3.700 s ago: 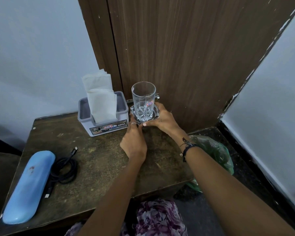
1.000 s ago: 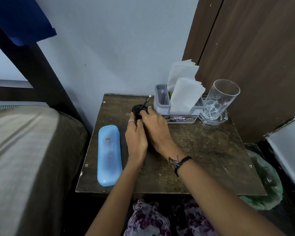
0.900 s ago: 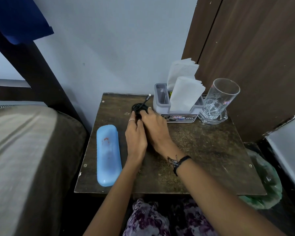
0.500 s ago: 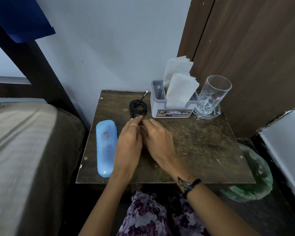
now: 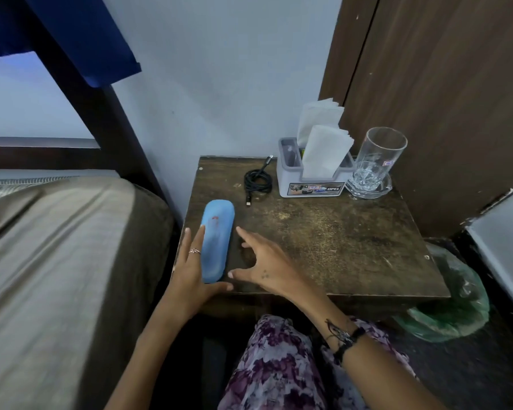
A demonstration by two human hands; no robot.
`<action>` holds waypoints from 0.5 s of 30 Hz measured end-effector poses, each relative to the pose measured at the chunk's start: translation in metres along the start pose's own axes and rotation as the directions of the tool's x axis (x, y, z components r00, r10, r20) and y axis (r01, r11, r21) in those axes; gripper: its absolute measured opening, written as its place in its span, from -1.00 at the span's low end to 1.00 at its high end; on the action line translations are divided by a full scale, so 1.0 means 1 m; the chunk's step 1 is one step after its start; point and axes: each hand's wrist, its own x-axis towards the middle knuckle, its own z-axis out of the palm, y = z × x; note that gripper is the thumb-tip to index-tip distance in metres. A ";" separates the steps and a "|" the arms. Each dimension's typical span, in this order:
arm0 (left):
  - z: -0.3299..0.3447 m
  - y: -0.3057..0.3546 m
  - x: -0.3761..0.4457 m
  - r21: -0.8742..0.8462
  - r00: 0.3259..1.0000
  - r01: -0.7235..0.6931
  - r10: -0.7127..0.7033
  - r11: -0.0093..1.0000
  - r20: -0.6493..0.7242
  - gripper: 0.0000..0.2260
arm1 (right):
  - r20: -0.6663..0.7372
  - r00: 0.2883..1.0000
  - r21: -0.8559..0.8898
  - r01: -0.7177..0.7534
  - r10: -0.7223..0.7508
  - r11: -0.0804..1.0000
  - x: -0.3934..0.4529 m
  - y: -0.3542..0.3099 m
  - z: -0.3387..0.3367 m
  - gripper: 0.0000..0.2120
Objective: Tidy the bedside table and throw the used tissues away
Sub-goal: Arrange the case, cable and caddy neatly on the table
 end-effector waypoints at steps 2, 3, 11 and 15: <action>0.004 0.000 0.000 -0.083 0.997 0.051 -0.055 0.995 -0.049 0.00 | -0.018 1.000 0.007 0.009 -0.009 1.000 0.001 0.000 0.002 -0.19; 0.005 0.000 0.001 -0.114 0.995 0.059 -0.068 0.992 -0.075 -0.02 | -0.030 0.999 0.023 0.017 -0.016 1.000 0.003 0.000 0.003 -0.20; 0.003 0.010 0.041 -0.205 0.988 -0.007 -0.025 0.979 -0.154 -0.11 | -0.089 0.996 0.191 0.041 -0.024 0.981 0.044 0.003 -0.005 -0.24; -0.007 0.009 0.073 -0.204 0.986 -0.004 -0.030 0.979 -0.162 -0.10 | -0.100 0.995 0.247 0.053 -0.029 0.968 0.079 0.000 -0.015 -0.23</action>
